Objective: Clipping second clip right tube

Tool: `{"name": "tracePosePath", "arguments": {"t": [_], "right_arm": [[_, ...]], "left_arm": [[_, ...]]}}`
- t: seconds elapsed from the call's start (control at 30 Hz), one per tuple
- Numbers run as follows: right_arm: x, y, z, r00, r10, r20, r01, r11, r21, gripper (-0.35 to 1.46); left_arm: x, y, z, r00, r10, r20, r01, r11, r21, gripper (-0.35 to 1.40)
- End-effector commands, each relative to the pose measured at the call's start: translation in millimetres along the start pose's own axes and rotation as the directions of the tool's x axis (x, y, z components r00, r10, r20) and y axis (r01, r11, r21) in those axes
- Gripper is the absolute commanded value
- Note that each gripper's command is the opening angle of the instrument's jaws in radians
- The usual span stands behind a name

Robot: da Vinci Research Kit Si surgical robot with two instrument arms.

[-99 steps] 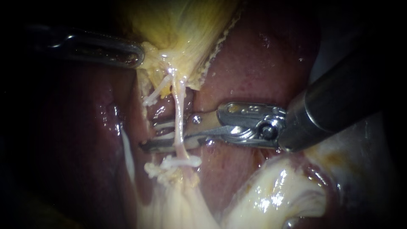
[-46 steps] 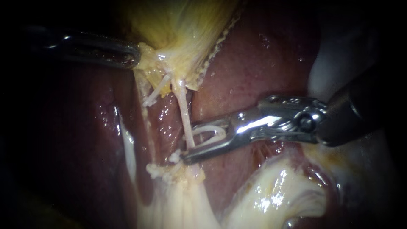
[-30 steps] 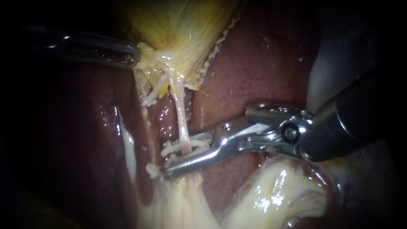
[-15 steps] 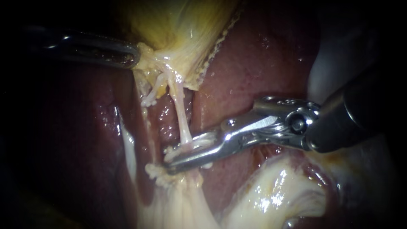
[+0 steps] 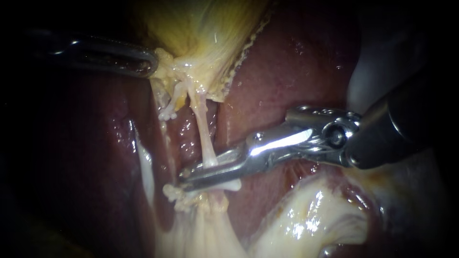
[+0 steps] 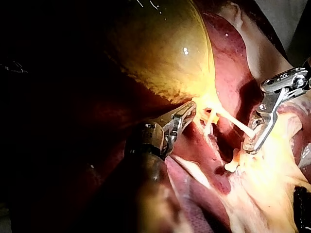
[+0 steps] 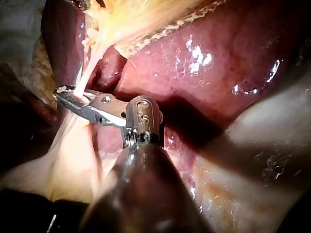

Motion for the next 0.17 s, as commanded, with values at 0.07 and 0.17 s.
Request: {"name": "tracePosePath", "arguments": {"t": [0.07, 0.17], "right_arm": [[-0.1, 0.2, 0.0, 1.000, -0.001, 0.000, 0.001, 1.000, 0.000, -0.35], [0.0, 0.3, 0.0, 1.000, -0.001, 0.000, 0.001, 1.000, 0.000, -0.35]], "left_arm": [[0.0, 0.0, 0.0, 1.0000, 0.000, 0.000, 0.000, 1.000, 0.000, -0.35], [-0.1, 0.0, -0.1, 1.0000, -0.001, 0.000, 0.001, 1.000, 0.001, -0.35]]}}
